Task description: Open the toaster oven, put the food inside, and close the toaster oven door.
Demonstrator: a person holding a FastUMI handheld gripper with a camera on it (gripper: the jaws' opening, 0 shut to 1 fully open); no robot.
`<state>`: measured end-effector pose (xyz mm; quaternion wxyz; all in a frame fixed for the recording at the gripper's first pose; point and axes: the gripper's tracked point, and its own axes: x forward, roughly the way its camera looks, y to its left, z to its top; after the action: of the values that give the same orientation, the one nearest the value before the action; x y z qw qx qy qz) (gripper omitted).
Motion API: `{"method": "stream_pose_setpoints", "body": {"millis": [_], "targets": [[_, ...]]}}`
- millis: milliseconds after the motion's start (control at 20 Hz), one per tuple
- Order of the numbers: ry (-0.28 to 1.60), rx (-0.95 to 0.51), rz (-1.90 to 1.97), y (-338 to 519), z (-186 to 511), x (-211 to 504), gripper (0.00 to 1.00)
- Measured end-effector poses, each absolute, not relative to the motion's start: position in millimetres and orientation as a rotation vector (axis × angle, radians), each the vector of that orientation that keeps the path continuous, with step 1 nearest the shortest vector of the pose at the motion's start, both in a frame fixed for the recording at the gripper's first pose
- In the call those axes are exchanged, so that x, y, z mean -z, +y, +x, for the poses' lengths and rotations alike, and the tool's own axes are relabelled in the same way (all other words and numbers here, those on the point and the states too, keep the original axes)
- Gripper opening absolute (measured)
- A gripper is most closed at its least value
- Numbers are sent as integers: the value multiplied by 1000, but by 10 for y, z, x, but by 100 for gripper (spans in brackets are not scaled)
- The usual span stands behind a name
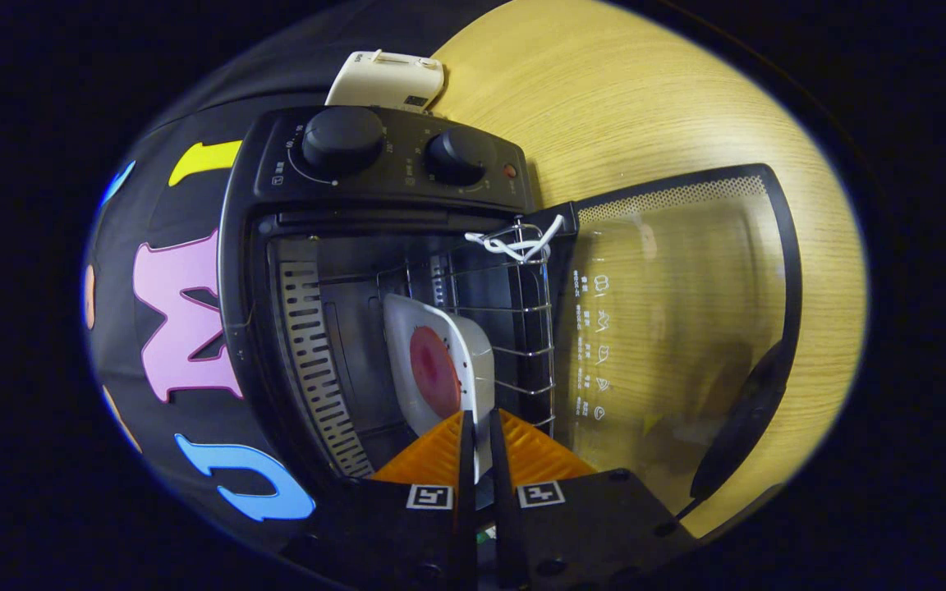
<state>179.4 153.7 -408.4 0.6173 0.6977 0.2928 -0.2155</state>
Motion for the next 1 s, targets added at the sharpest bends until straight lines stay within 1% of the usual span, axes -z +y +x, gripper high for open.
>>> {"method": "stream_pose_setpoints", "body": {"millis": [50, 100, 250, 350, 550, 600, 800, 900, 1000], "targets": [[678, 478, 1617, 1574, 1779, 4049, 25], [678, 457, 1617, 1607, 1754, 4006, 30], [708, 422, 1576, 1678, 1621, 3883, 72], [710, 354, 1535, 1778, 1502, 3743, 99], [717, 185, 1452, 1899, 1168, 3374, 99], [709, 124, 1431, 1930, 1090, 3262, 98], [734, -96, 1142, 1897, 673, 3097, 98], [777, -136, 922, 1792, 439, 3158, 98], [839, -134, 660, 1602, 250, 3367, 98]]}}
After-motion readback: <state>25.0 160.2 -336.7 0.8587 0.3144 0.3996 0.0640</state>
